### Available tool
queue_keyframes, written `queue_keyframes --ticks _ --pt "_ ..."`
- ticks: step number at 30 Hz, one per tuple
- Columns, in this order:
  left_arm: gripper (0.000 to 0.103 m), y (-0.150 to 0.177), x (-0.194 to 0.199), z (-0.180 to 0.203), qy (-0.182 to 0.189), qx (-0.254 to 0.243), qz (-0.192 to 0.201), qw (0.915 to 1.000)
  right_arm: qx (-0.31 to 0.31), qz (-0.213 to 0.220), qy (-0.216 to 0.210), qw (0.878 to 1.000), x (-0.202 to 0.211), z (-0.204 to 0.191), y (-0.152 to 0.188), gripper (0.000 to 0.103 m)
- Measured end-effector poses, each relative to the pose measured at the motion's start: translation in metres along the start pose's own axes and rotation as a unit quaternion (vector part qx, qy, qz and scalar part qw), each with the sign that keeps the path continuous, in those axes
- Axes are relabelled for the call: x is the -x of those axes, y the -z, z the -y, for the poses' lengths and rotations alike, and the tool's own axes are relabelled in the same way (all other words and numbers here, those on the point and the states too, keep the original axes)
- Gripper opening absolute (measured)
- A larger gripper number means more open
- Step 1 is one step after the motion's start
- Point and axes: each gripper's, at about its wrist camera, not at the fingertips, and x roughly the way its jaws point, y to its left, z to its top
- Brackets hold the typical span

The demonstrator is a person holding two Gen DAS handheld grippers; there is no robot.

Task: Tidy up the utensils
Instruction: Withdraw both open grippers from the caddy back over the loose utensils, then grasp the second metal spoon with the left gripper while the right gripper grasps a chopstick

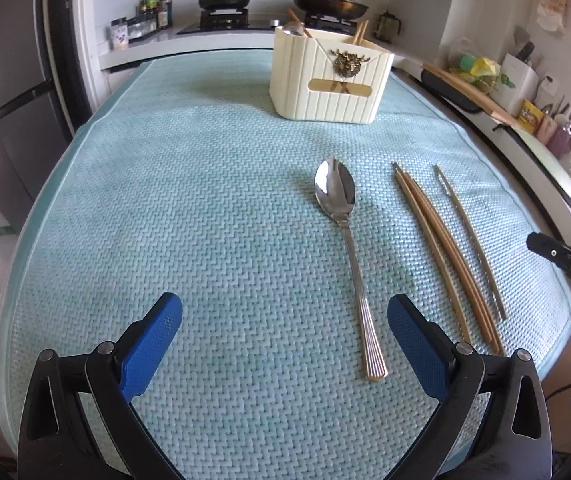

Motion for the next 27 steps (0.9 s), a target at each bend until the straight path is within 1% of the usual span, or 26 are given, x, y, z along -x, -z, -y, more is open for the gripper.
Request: queue_keyframes --ticks 2,6,10,14,19,21,23,24,25,27 --pt "0.102 -0.008 -0.009 0.004 0.008 -0.011 -0.006 0.9999 0.004 -0.008 -0.001 1.000 -0.010 -0.001 -0.009 0.036" --pt "0.102 -0.026 -0.029 0.007 0.032 -0.011 -0.022 0.9992 -0.002 -0.015 -0.008 1.000 -0.024 -0.002 -0.021 0.036" --pt "0.102 -0.047 -0.051 0.014 0.047 -0.019 -0.031 0.9982 -0.021 -0.023 -0.023 0.999 -0.035 -0.001 -0.021 0.036" --pt "0.102 -0.065 -0.081 0.026 0.046 -0.040 -0.043 0.9972 -0.025 -0.030 -0.024 0.999 -0.042 0.000 -0.020 0.036" --pt "0.102 -0.074 -0.119 0.034 0.018 -0.060 -0.064 0.9960 -0.038 -0.030 -0.021 0.999 -0.040 0.009 -0.021 0.036" --pt "0.102 -0.077 -0.124 0.034 0.007 -0.062 -0.058 0.9964 -0.038 -0.031 -0.020 0.999 -0.039 0.011 -0.022 0.036" --pt "0.101 -0.079 -0.127 0.036 0.006 -0.068 -0.058 0.9960 -0.035 -0.031 -0.018 0.999 -0.039 0.012 -0.024 0.036" --pt "0.100 -0.080 -0.127 0.037 0.008 -0.069 -0.056 0.9960 -0.033 -0.031 -0.018 0.999 -0.039 0.012 -0.025 0.036" --pt "0.096 -0.080 -0.126 0.037 0.010 -0.071 -0.055 0.9959 -0.031 -0.032 -0.018 0.999 -0.040 0.012 -0.027 0.036" --pt "0.083 -0.080 -0.122 0.037 0.010 -0.077 -0.047 0.9959 -0.022 -0.034 -0.015 0.999 -0.044 0.012 -0.031 0.036"
